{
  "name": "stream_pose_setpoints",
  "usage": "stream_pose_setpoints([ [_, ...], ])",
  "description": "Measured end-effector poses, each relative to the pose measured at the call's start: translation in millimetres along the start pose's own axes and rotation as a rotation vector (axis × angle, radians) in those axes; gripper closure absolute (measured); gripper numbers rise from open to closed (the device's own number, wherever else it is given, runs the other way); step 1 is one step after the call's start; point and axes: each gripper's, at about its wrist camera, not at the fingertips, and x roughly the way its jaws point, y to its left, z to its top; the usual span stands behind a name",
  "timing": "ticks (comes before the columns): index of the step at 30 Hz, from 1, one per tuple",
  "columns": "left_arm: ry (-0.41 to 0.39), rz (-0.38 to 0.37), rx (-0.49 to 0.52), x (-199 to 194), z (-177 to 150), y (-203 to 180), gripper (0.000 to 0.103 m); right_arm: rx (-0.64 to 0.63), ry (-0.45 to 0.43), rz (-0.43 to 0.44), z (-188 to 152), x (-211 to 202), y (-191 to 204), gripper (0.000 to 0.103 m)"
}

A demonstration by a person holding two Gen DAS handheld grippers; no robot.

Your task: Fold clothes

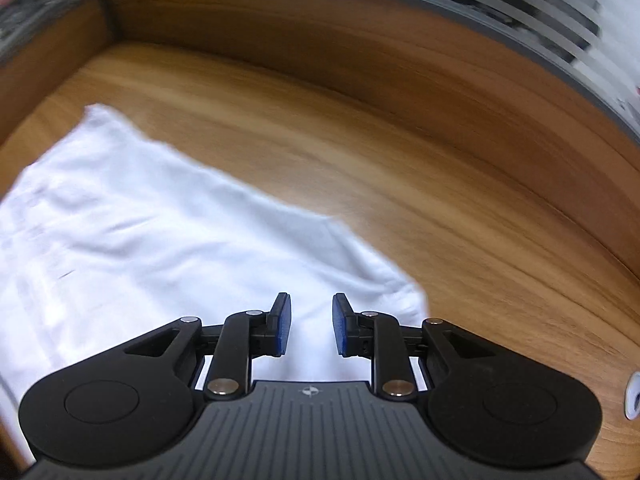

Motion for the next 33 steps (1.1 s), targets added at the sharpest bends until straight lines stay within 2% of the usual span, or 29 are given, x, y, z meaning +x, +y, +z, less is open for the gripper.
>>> stream_pose_setpoints([
  [6,-0.018,-0.04,0.0,-13.9,-18.0,-18.6,0.058,-0.168,0.044,0.152,-25.7,-5.4,51.0,0.075],
  [9,-0.021,-0.048,-0.007,-23.7,-32.7,-27.2,0.054,-0.267,0.062,0.171,-37.3,-1.3,81.3,0.067],
  [14,-0.003,-0.033,-0.064,-38.5,-61.7,-36.0,0.052,-0.402,0.082,0.184,-50.4,3.5,124.4,0.061],
  [20,0.022,0.001,-0.164,-60.9,-100.6,-50.5,0.051,-0.56,0.078,0.18,-63.5,15.7,153.4,0.061],
  [22,0.037,0.014,-0.205,-65.8,-113.3,-58.0,0.051,-0.566,0.076,0.185,-61.7,15.9,152.1,0.062],
  [23,0.047,0.014,-0.231,-66.8,-118.7,-63.9,0.051,-0.569,0.074,0.189,-60.8,15.9,151.2,0.066],
  [24,0.05,0.013,-0.254,-67.6,-123.7,-70.8,0.051,-0.569,0.073,0.198,-60.1,15.6,149.2,0.08],
  [25,0.048,0.019,-0.268,-67.6,-127.6,-78.0,0.051,-0.565,0.076,0.214,-59.2,15.0,146.0,0.099],
  [26,0.046,0.03,-0.279,-67.0,-130.9,-85.2,0.051,-0.546,0.082,0.229,-57.0,15.4,143.3,0.103],
  [33,0.054,0.045,-0.348,-57.5,-144.1,-132.5,0.051,-0.54,-0.073,0.162,-32.7,-16.8,111.2,0.103],
])
